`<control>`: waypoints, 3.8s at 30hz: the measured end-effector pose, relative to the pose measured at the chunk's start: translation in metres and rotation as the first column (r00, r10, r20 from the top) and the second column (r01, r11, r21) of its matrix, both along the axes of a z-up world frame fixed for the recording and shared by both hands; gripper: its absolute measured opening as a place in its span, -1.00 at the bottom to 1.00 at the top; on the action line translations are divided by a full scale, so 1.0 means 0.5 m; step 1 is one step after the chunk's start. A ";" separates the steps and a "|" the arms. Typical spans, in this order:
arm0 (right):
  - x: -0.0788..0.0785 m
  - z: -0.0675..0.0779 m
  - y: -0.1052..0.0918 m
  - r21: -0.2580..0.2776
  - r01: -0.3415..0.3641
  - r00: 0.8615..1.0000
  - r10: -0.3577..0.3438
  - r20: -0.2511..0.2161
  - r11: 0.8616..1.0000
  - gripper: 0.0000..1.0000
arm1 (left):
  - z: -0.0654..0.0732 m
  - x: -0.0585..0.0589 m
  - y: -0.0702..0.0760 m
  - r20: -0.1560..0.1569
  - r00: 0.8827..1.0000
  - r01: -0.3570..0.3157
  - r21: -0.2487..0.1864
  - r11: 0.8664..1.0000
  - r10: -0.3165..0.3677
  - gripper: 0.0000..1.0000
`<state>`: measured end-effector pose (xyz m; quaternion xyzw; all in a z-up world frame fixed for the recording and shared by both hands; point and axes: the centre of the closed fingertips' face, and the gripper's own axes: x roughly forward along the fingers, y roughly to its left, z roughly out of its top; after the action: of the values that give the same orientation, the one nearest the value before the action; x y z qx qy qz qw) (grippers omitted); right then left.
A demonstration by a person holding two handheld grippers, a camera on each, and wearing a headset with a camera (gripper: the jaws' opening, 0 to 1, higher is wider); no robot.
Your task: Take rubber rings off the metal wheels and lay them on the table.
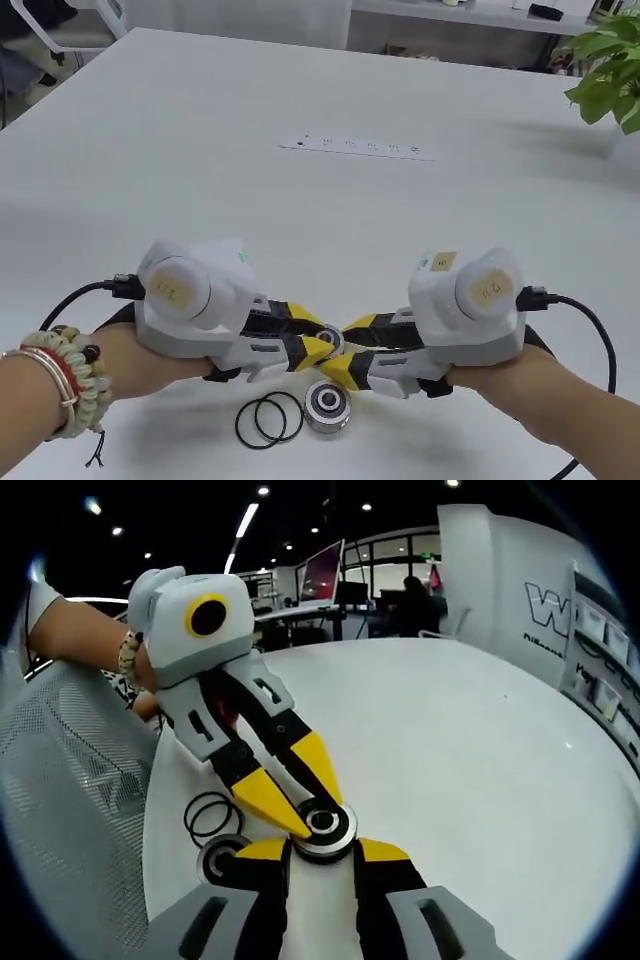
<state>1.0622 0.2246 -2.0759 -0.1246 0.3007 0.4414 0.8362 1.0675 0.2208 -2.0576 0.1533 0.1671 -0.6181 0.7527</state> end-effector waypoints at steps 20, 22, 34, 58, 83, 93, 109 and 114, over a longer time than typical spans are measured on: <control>-0.014 -0.001 -0.010 -0.040 -0.034 0.999 0.034 -0.009 0.999 -0.66 | 0.001 -0.008 -0.005 0.001 1.000 0.019 0.005 1.000 -0.019 -0.84; -0.016 -0.001 -0.013 -0.048 -0.039 0.999 0.038 -0.007 0.998 -0.70 | 0.000 -0.007 -0.005 -0.001 1.000 0.018 0.005 1.000 -0.018 -0.84; -0.020 0.001 -0.003 -0.032 -0.023 0.999 0.022 -0.034 0.999 -0.56 | 0.000 -0.007 -0.005 -0.002 1.000 0.015 0.008 1.000 -0.015 -0.84; -0.021 0.006 -0.022 -0.052 -0.053 0.999 0.053 -0.004 0.997 -0.80 | -0.001 -0.006 -0.005 -0.004 1.000 0.011 0.012 1.000 -0.011 -0.84; -0.004 -0.010 -0.036 -0.040 0.142 0.980 -0.146 -0.137 0.989 -1.00 | 0.000 -0.006 -0.004 -0.004 1.000 0.007 0.014 1.000 -0.007 -0.84; -0.006 -0.008 -0.039 0.012 0.275 0.929 -0.263 -0.259 0.961 -1.00 | 0.001 -0.006 -0.003 -0.003 1.000 0.012 0.007 1.000 -0.012 -0.84; 0.003 0.018 -0.041 0.182 0.439 0.843 -0.334 -0.421 0.880 -1.00 | 0.000 -0.006 -0.002 0.003 1.000 0.014 0.005 1.000 -0.014 -0.84; 0.000 0.022 -0.034 0.177 0.426 0.853 -0.328 -0.407 0.887 -1.00 | 0.000 -0.007 -0.002 0.005 1.000 0.013 0.007 1.000 -0.013 -0.85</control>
<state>1.0623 0.2077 -2.0650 0.1327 0.4088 0.3181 0.8450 1.0642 0.2198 -2.0574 0.1588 0.1663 -0.6221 0.7484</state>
